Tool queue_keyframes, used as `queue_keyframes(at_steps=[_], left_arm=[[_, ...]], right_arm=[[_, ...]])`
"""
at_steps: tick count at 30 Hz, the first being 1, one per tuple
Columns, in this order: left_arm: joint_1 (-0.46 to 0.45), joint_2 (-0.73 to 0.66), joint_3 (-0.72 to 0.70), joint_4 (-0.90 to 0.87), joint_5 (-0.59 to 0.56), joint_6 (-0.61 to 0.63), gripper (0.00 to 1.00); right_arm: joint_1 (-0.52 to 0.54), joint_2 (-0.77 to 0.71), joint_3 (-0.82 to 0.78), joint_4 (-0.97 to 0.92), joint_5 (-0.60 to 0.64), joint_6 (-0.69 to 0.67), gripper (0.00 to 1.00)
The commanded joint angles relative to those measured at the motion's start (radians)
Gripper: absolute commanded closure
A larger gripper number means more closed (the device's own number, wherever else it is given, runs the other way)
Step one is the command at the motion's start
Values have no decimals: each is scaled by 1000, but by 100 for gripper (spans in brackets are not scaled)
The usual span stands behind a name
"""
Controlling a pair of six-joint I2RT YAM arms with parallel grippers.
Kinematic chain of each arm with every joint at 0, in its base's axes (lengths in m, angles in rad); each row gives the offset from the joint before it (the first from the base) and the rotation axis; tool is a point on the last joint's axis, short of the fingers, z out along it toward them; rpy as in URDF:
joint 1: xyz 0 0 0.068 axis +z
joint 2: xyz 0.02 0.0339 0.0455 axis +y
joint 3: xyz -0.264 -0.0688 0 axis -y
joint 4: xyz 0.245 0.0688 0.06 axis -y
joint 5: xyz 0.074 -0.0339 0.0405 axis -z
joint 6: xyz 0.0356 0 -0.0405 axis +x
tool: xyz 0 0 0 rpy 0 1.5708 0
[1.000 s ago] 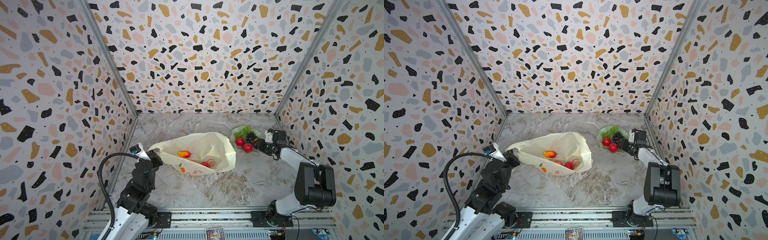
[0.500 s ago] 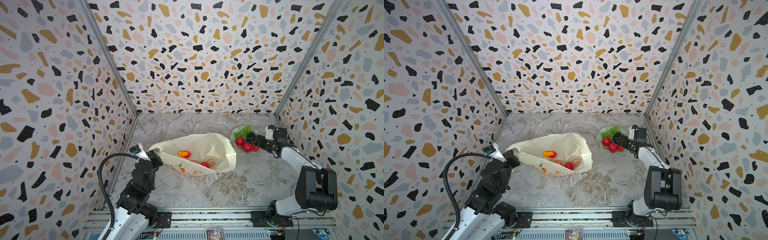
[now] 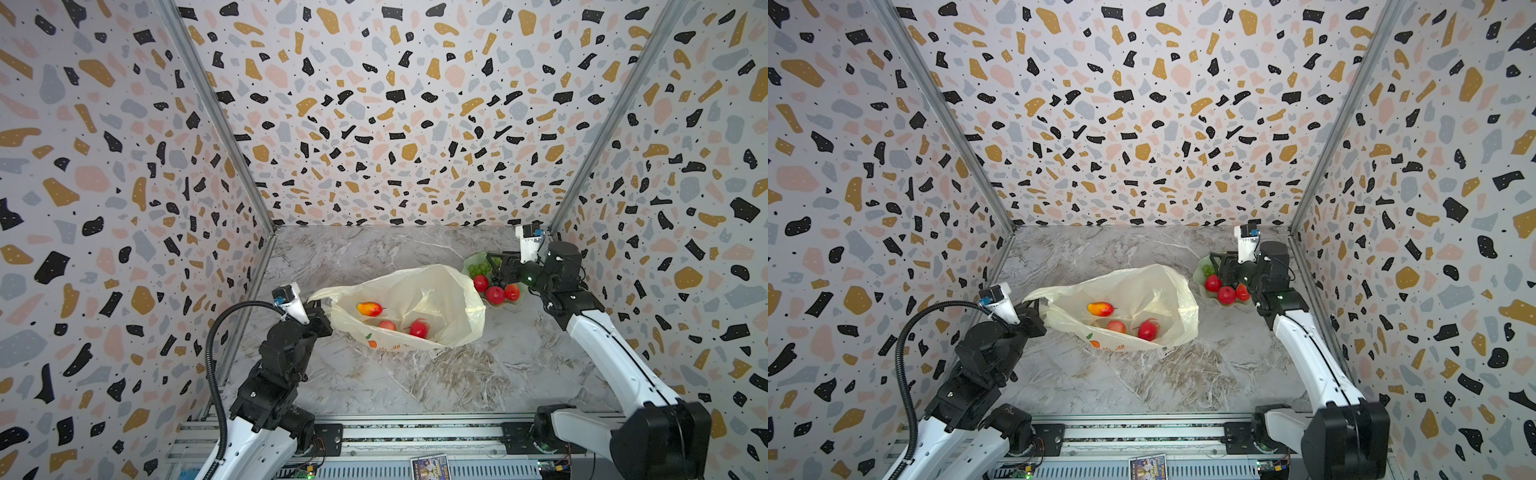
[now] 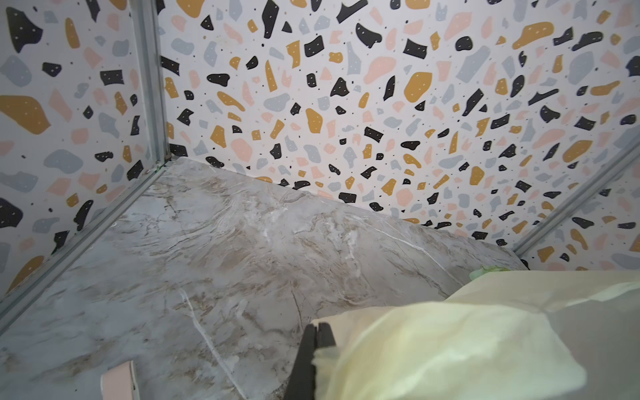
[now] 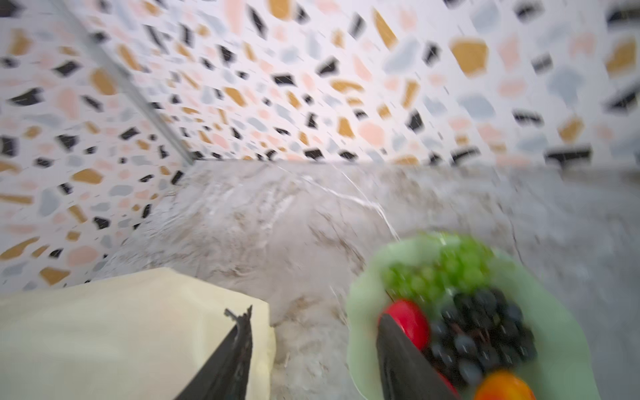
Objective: Take fruits out of the plastic bag
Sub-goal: Take out the fake fruit from the plastic bag.
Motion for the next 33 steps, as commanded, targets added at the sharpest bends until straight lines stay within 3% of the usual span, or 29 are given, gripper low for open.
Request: queue_keyframes(at_steps=[1, 7, 12, 17, 24, 30, 33], left_arm=[[5, -13, 37, -2, 46, 41, 100], [5, -12, 39, -9, 96, 35, 100], [5, -2, 47, -42, 224, 64, 100], [5, -7, 66, -115, 332, 70, 100], [5, -49, 66, -211, 342, -1, 99], [5, -115, 38, -244, 352, -70, 99], [5, -139, 29, -286, 288, -110, 97]], right_arm=[[93, -86, 8, 97, -96, -152, 44], [275, -189, 17, 173, -243, -282, 55], [437, -184, 60, 118, -275, -400, 75], [605, -111, 109, -10, -169, -544, 79], [781, 43, 110, -127, 116, -735, 80], [803, 132, 4, -53, 199, -768, 79], [809, 154, -53, -4, 215, -768, 75]])
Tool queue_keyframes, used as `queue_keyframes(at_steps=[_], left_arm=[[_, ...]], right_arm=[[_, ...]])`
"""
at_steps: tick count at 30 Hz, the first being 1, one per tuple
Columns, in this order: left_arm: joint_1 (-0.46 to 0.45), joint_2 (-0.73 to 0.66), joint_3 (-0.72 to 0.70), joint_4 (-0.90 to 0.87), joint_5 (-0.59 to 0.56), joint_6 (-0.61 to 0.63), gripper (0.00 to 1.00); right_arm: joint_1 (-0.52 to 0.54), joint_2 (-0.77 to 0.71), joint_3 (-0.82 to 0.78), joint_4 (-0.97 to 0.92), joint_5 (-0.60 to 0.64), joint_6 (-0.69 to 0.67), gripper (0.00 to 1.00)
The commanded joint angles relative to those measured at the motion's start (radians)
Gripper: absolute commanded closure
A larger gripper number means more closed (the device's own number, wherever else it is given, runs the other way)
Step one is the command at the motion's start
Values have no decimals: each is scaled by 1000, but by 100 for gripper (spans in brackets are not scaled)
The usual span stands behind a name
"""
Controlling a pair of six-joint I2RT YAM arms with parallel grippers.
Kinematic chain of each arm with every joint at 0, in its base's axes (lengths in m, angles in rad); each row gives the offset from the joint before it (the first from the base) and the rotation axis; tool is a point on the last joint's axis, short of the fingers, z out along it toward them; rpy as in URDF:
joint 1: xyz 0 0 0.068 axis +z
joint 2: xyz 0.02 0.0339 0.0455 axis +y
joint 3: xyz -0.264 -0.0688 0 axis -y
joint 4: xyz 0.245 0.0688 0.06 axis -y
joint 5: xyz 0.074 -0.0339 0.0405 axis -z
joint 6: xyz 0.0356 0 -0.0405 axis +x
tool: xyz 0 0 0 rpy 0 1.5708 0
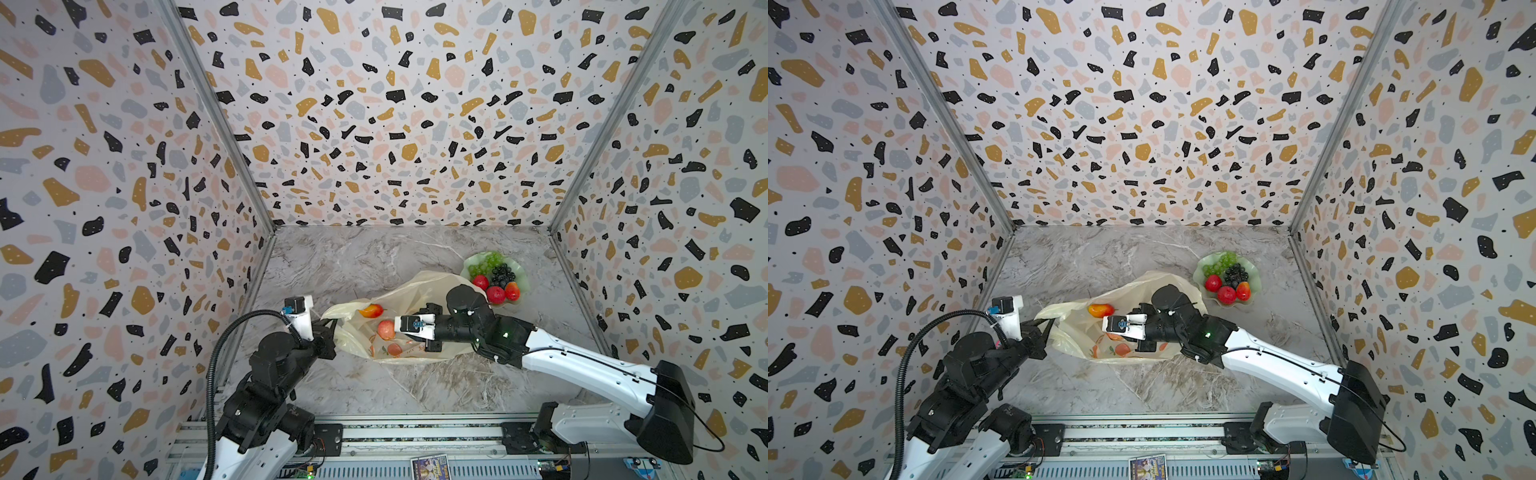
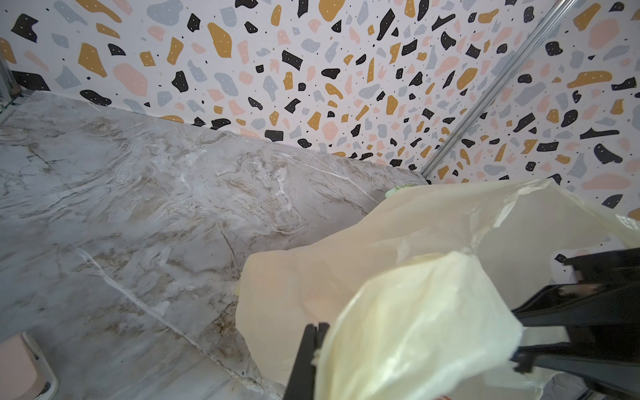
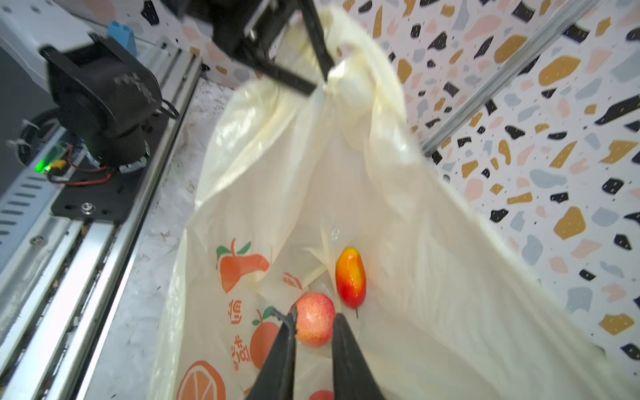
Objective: Take fruits out of the plastic bag
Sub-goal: Take out the fake fruit from the plastic bag.
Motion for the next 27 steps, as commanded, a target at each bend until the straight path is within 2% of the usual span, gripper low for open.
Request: queue_keyframes(at_steps=[1, 5, 12, 21, 27], left_arm=[[3, -23, -9, -40, -55, -66, 97], [5, -40, -15, -66, -59, -93, 97], [5, -80, -56, -132, -35, -142, 96], [5, -98, -62, -221, -38, -155, 96], [5, -101, -68, -236, -42, -153, 96]], right_arm=[[15, 9, -34, 45, 61, -26, 73], [50, 40, -81, 50, 102, -28, 71], [132, 108, -129, 48, 101, -15, 70], [148, 157, -144, 72, 131, -9, 66], [147, 164, -125, 119, 265, 36, 58]])
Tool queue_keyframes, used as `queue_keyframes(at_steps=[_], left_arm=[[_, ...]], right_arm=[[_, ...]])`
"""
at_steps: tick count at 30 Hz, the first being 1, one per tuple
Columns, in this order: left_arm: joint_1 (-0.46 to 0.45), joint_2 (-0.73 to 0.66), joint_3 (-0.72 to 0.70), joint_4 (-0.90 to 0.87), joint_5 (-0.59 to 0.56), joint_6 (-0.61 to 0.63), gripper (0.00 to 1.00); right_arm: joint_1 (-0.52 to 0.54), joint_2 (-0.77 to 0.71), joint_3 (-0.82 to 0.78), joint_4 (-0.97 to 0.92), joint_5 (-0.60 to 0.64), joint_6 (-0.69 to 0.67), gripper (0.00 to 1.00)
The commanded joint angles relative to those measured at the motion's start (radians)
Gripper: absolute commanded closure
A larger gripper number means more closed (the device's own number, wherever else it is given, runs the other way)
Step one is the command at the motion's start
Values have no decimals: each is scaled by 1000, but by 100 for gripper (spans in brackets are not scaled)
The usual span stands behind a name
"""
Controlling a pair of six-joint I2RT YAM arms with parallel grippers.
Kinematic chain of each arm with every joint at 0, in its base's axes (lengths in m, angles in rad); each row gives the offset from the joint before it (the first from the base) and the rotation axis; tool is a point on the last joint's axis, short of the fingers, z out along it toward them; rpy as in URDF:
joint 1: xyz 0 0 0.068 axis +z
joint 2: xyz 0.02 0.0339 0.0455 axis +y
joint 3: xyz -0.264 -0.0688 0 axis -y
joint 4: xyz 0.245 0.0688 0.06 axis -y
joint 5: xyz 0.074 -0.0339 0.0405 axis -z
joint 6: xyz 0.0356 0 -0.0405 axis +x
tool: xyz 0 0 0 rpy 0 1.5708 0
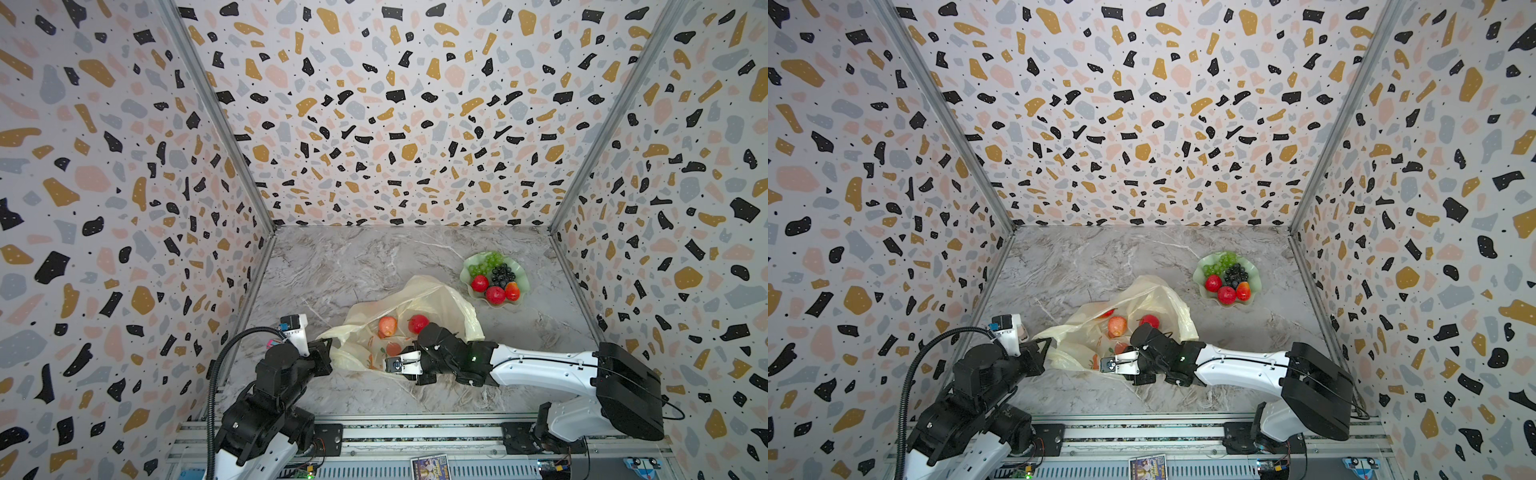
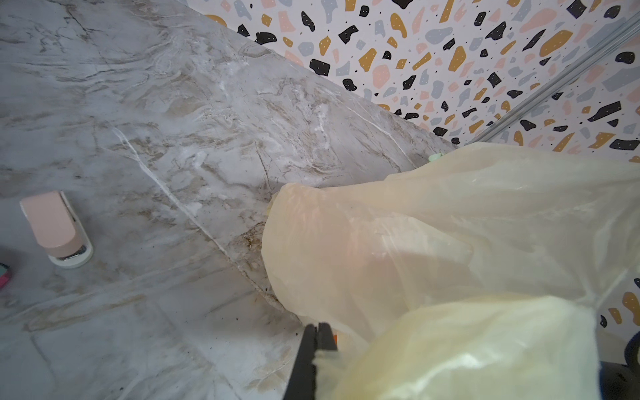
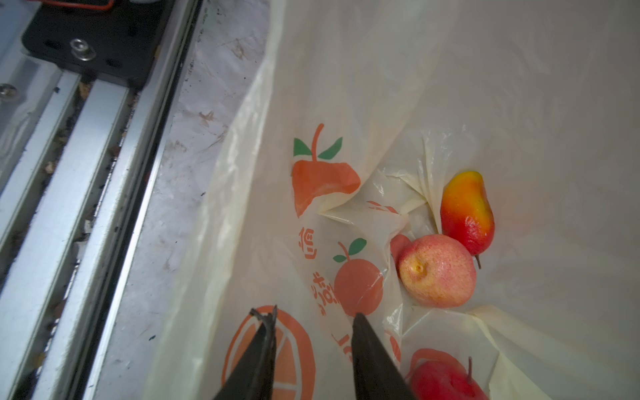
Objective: Take fruits out of the plastic bag
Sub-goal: Take out the fake fruit from the plastic bag.
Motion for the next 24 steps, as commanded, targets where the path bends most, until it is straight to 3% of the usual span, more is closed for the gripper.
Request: queue_keyframes(at_steps=[1, 10, 24], left_arm=[[5, -9, -10, -3, 1, -3, 96], [5, -10, -13, 1, 4, -2, 96], [4, -7, -18, 8, 12, 0, 96]], right_arm=[[-1, -5, 26, 49, 98, 51, 58], [-16, 71, 73, 184, 173, 278, 45], [-49, 379, 309, 157, 302, 626, 38]])
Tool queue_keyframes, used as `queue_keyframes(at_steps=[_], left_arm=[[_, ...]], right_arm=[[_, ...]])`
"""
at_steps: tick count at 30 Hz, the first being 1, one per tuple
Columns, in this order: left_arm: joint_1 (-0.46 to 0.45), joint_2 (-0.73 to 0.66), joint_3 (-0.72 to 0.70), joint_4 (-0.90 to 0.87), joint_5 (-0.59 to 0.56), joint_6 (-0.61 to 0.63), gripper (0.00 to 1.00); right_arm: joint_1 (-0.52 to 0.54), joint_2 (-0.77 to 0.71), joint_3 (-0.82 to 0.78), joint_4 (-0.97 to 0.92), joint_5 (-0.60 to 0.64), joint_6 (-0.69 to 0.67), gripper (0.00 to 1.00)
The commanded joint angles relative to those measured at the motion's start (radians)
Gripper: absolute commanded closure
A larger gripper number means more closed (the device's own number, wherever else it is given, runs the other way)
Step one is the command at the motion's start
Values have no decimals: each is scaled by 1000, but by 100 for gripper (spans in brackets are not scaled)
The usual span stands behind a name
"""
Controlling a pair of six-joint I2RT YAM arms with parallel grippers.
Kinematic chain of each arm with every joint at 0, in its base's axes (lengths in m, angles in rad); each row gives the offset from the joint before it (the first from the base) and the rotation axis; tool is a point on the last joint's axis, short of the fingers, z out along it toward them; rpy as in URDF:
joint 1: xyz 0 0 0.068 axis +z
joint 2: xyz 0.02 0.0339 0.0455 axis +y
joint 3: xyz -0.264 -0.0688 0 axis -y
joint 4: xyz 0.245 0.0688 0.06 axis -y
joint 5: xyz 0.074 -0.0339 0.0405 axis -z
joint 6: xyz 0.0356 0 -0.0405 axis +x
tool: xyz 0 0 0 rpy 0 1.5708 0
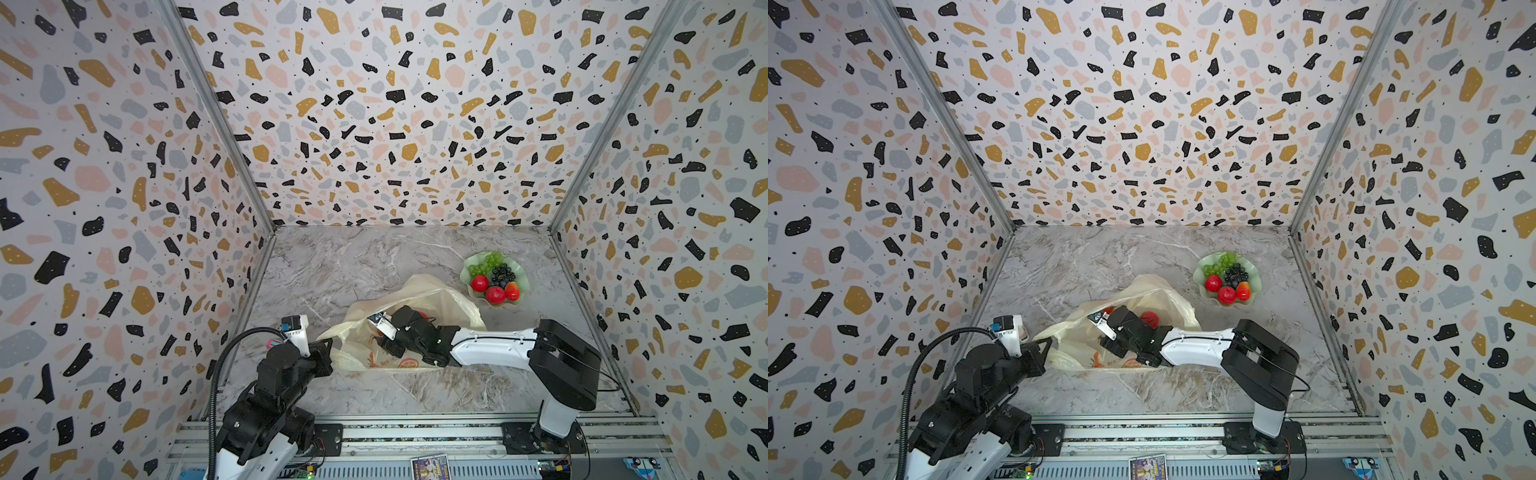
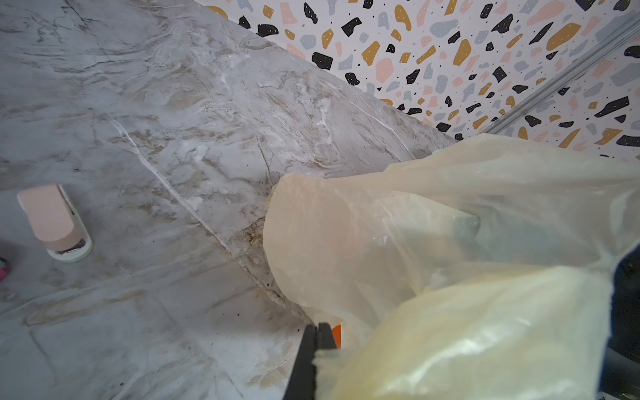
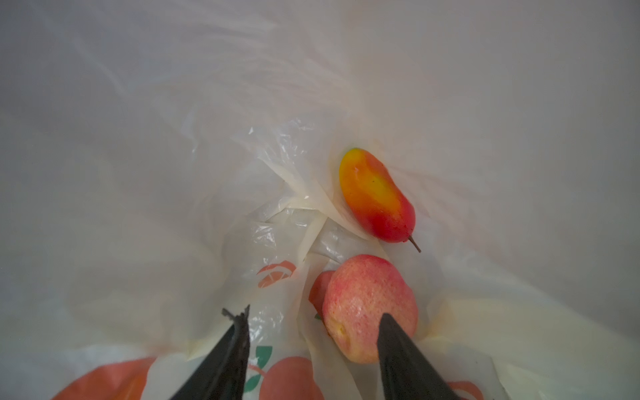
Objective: Take fruits out of the plastic bag
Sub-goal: Take out the fake fruit from the plastic bag.
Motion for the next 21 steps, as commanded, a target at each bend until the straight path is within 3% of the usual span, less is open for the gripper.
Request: queue_keyframes(at_steps=[1, 11, 21], left_arm=[[5, -7, -7, 8, 9, 3, 96], [5, -7, -10, 12, 19, 8, 96], [5, -16, -12, 12, 20, 8, 96]], right_arm=[[-3, 32, 50, -8, 65, 117, 38], [-9, 110, 84, -2, 141, 151, 34], [-63, 130, 74, 2, 107, 193, 33]])
